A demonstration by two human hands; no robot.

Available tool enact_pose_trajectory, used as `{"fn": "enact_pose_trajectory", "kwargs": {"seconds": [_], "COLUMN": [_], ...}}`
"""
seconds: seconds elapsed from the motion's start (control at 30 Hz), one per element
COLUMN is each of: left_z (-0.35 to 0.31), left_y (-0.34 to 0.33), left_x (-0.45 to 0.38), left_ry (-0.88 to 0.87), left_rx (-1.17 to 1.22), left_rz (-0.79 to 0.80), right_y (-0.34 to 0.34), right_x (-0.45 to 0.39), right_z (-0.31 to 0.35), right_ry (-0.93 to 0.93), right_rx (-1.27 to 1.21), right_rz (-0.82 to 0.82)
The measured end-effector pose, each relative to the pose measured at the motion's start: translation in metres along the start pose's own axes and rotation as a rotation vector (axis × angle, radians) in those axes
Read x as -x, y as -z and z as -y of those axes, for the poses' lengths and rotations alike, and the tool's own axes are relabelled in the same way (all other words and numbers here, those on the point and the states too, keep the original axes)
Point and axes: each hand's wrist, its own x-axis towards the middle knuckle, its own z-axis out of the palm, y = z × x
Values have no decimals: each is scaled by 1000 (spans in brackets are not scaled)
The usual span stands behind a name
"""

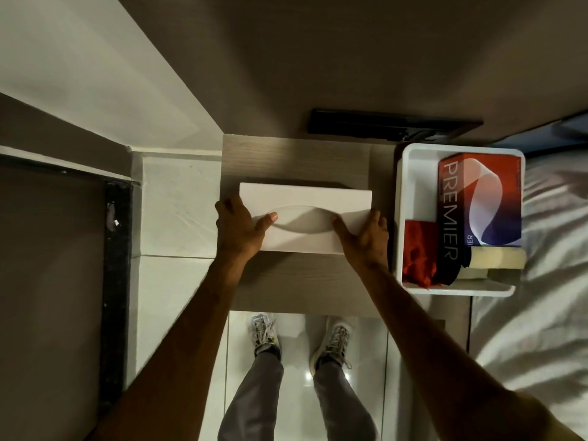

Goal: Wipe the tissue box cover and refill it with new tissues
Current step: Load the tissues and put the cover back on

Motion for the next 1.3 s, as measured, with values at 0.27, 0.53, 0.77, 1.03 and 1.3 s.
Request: {"fn": "enact_pose_trajectory", "kwargs": {"seconds": [0.27, 0.53, 0.77, 1.03, 1.3], "left_z": [2, 16, 24, 25, 27], "left_y": [-2, -2, -6, -4, -4], "left_x": [3, 9, 8, 12, 12], "left_ry": [-35, -86, -56, -85, -85], "left_rx": [26, 8, -17, 17, 34], "left_rz": [-18, -6, -36, -36, -31], "right_y": [0, 1, -37, -46, -43], "right_x": [0, 7, -14, -21, -23], "right_z": [-2, -6, 14, 30, 24], "right_ry": [-17, 513, 771, 1019, 1025], "right_rx": [158, 422, 511, 574, 774], "right_rz": [-20, -313, 48, -151, -25]}}
